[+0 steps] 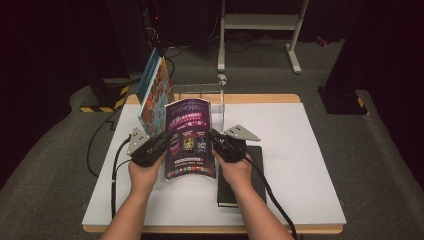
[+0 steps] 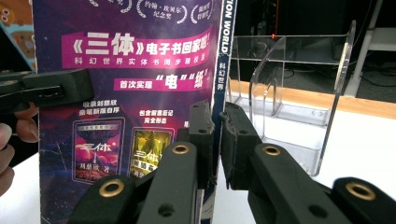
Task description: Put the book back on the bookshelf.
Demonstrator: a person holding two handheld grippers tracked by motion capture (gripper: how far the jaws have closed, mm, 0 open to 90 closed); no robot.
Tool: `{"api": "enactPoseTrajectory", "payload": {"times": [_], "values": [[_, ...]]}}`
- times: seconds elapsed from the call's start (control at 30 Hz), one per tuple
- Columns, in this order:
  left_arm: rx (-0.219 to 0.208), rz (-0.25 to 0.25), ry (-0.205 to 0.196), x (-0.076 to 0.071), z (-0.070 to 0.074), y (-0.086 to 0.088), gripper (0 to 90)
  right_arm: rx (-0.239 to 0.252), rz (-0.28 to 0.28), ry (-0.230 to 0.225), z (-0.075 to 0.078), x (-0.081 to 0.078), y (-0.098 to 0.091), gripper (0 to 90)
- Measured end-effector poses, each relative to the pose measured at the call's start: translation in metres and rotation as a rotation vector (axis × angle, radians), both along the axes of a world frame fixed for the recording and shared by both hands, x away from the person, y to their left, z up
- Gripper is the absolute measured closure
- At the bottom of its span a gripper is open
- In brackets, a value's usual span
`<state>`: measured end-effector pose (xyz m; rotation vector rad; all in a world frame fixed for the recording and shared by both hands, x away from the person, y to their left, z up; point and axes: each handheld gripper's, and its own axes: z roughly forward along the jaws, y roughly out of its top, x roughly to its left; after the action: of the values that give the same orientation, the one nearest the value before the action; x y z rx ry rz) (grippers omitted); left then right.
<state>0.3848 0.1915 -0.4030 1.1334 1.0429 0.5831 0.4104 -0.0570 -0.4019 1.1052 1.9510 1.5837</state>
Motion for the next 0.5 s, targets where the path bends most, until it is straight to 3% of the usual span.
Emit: {"api": "enactPoseTrajectory", "payload": {"times": [0.2,0.5], "values": [[0.012,0.008,-0.013,0.001,-0.005,0.0,83.0,-0.018,0.001,-0.005,-0.002,0.003,0.0,82.4],[0.004,-0.004,-0.013,-0.015,-0.005,0.006,80.6,-0.005,0.013,-0.034,-0.004,-0.015,-0.006,82.7]]}}
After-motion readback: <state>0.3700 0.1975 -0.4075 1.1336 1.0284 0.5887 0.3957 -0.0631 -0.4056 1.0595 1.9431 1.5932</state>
